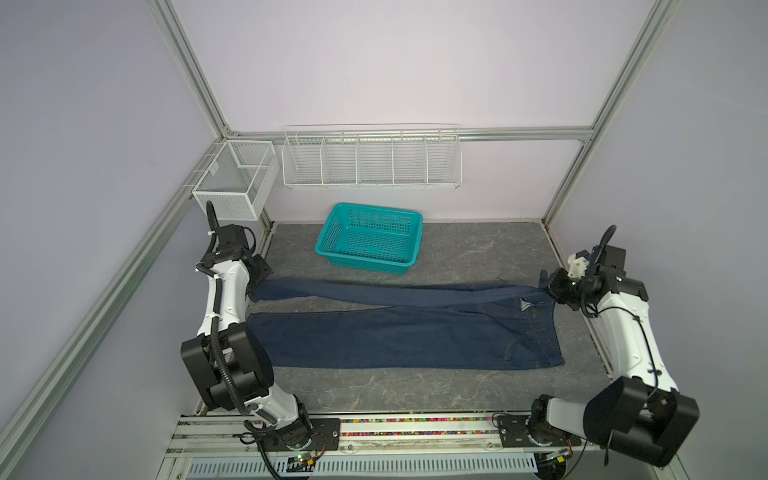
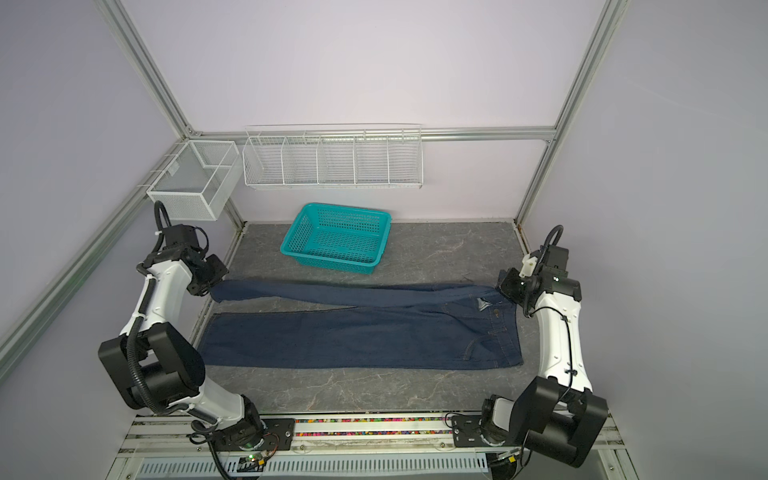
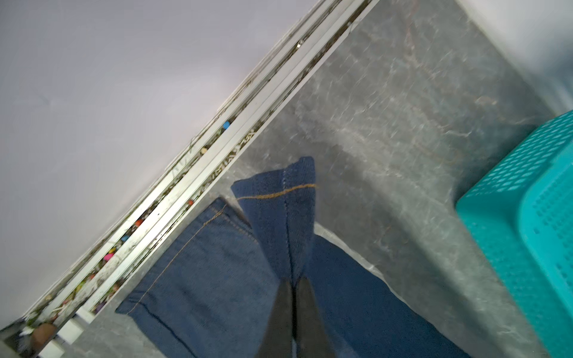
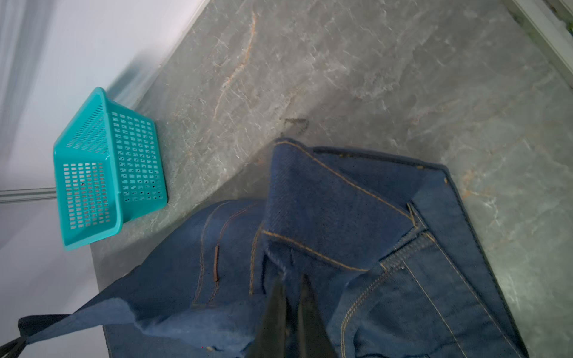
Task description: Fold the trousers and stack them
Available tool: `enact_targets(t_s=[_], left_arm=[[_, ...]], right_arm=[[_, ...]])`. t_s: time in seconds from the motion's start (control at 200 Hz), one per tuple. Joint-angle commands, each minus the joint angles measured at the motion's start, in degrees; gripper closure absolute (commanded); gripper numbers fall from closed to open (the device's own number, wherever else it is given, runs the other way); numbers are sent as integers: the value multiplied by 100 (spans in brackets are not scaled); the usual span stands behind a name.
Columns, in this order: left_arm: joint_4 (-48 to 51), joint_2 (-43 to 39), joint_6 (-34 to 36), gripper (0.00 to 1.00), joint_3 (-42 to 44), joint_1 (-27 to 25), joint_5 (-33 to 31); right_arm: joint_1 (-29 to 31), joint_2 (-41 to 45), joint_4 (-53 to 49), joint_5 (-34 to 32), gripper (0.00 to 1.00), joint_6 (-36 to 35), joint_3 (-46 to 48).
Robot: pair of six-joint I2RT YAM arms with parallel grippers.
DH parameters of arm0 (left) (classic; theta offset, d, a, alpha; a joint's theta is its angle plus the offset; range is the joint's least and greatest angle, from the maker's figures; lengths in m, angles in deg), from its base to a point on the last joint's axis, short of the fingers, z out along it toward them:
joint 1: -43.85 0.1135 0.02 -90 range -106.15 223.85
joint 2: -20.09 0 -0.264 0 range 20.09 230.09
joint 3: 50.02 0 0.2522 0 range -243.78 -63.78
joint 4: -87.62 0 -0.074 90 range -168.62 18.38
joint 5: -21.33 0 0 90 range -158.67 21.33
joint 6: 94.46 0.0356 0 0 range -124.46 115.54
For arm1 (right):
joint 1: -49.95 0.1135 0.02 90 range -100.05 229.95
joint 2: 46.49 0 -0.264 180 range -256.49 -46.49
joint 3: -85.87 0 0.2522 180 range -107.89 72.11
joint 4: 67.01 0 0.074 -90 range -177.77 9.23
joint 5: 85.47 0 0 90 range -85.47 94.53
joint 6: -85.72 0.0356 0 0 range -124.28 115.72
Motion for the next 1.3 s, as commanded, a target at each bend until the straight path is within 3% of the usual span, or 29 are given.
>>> enact_targets(t_s=[0.0,0.38,0.49,0.625,0.8,0.99,1.12,1.294], left_arm=[[2,-596,19,100,524,33,-475],[-380,-1522,-336,100,2312,107,-1258],[-631,-1663,-458,100,2656,118,-1373],[-598,-1585,-511,100,2545,120,-1559],[-641,-1876,-549,100,2387,138,-1542],[-527,-2307,-640,100,2189,138,-1520],[-464,-2496,-693,100,2339,138,-1517],[-448,-2616,-812,100,2727,137,-1628]], right_arm=[[-79,396,-222,-378,94,55,415],[-221,601,-10,-1473,94,-72,1597],[-227,509,126,-1476,94,-69,1675],[-213,500,-66,-921,94,80,1414],[-221,714,-287,-1278,94,376,865],[-213,1006,-201,-1121,94,850,941],[-204,1281,-566,-1409,94,842,954],[-210,1918,-755,-1567,94,860,1693]])
